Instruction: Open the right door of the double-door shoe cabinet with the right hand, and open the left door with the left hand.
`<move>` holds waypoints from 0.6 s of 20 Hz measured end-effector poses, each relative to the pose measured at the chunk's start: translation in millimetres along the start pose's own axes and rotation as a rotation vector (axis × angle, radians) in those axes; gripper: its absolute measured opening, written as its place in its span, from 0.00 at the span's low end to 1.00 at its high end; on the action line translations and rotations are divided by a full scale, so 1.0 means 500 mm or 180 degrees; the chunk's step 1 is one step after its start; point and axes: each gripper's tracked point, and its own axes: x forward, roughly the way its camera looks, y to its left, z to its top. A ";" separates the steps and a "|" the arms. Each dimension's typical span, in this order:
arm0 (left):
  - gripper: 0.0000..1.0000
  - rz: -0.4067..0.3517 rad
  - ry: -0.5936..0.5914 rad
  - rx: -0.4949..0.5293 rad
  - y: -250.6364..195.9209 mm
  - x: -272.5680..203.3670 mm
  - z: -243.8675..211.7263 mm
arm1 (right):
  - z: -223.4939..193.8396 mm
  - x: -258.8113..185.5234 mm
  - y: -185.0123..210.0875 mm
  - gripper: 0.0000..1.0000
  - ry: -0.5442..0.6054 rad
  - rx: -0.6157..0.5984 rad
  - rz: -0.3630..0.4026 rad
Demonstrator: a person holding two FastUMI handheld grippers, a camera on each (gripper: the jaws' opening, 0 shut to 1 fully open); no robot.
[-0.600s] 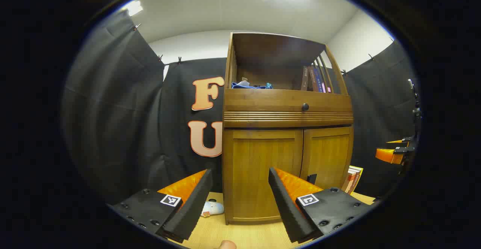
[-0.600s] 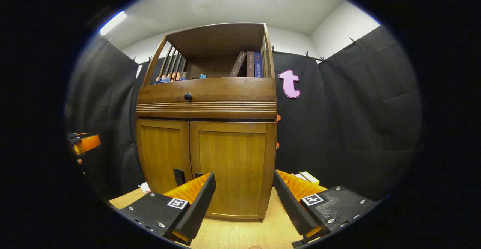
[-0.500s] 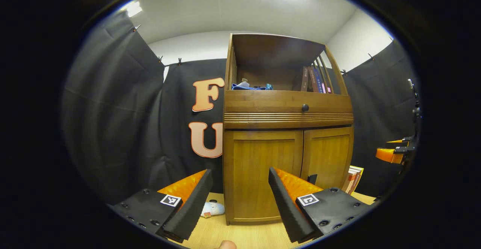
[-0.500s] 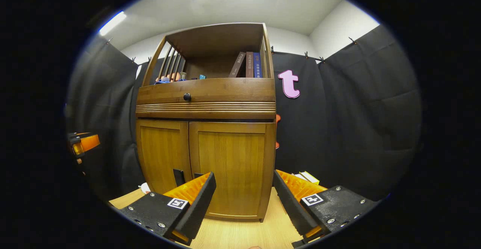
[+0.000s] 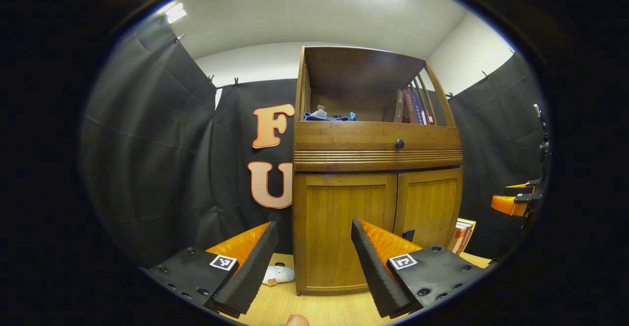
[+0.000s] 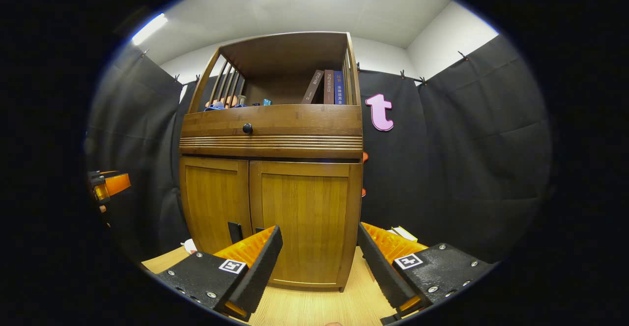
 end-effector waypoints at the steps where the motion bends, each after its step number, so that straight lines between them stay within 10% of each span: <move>1: 0.96 -0.0004 0.0001 -0.0001 -0.001 0.000 -0.002 | 0.001 -0.002 0.003 0.94 -0.0009 -0.0002 0.0002; 12: 0.94 -0.0029 -0.0002 -0.0024 -0.002 -0.007 0.001 | -0.021 -0.002 0.011 1.00 -0.0020 0.0075 0.0012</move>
